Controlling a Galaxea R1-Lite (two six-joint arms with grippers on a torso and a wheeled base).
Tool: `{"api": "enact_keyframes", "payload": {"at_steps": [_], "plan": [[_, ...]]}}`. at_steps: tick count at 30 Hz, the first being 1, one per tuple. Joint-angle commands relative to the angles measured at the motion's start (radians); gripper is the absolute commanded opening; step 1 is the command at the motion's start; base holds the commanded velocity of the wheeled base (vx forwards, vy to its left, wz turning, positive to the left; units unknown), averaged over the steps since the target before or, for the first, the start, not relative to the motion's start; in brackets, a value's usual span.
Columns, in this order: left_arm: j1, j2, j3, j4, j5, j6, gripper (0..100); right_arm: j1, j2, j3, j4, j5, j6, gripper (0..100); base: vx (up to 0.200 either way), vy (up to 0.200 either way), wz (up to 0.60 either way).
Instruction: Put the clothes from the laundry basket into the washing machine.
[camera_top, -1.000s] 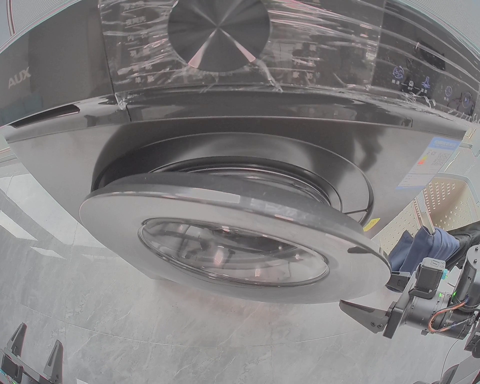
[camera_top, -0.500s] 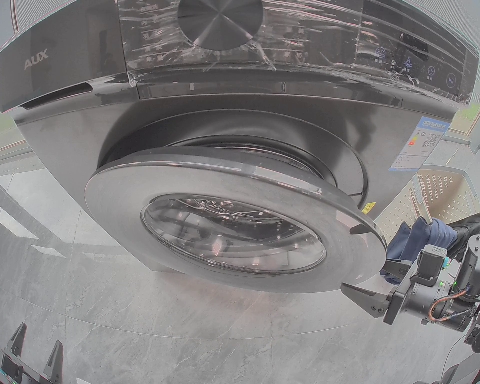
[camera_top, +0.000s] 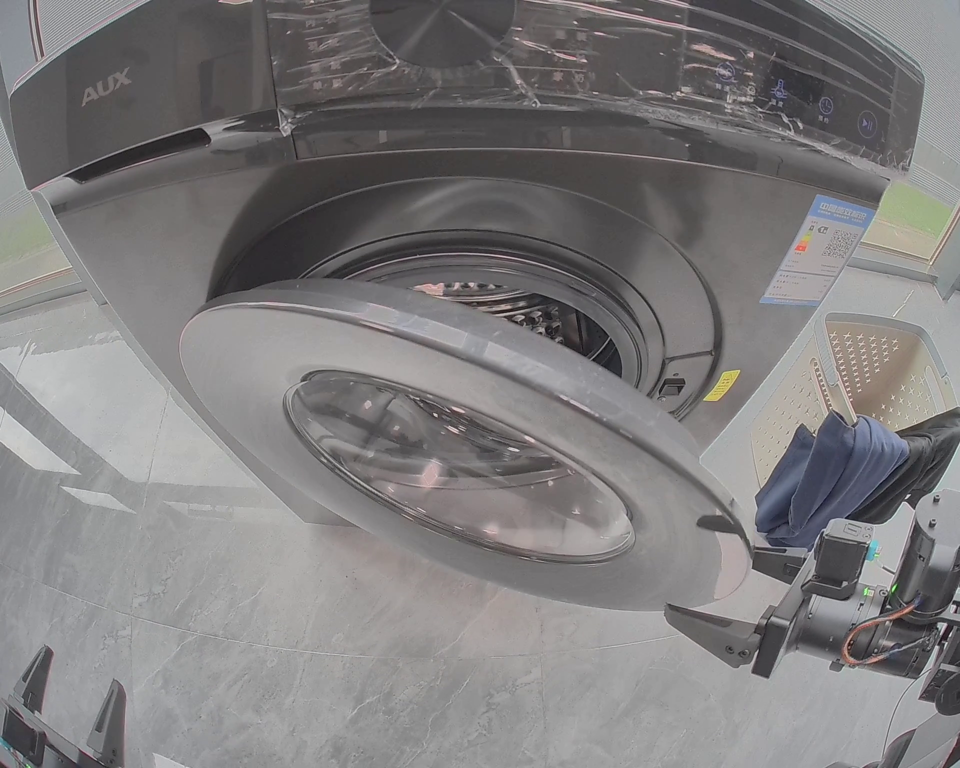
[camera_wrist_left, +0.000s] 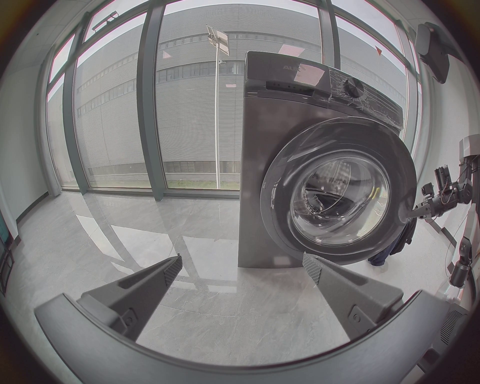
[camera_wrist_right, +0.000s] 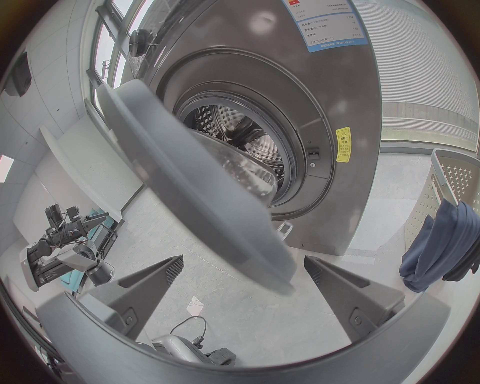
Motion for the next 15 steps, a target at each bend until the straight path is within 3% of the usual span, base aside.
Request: {"api": "enact_keyframes", "payload": {"at_steps": [1,4,10,15], "plan": [[0.000,-0.018,0.016,0.000,0.000,0.000,100,-0.004,0.001,-0.013,-0.004,-0.002,0.004,100,0.000,0.000,0.00],[0.000,-0.018,0.016,0.000,0.000,0.000,100,-0.002,0.010,-0.020,-0.013,-0.004,0.004,100,0.000,0.000,0.00],[0.000,-0.018,0.016,0.000,0.000,0.000,100,0.024,0.046,-0.014,-0.019,-0.005,0.005,100,-0.200,0.000,0.00],[0.000,-0.018,0.016,0.000,0.000,0.000,100,0.056,0.050,0.007,-0.019,-0.007,0.007,100,0.000,0.000,0.00]]}}
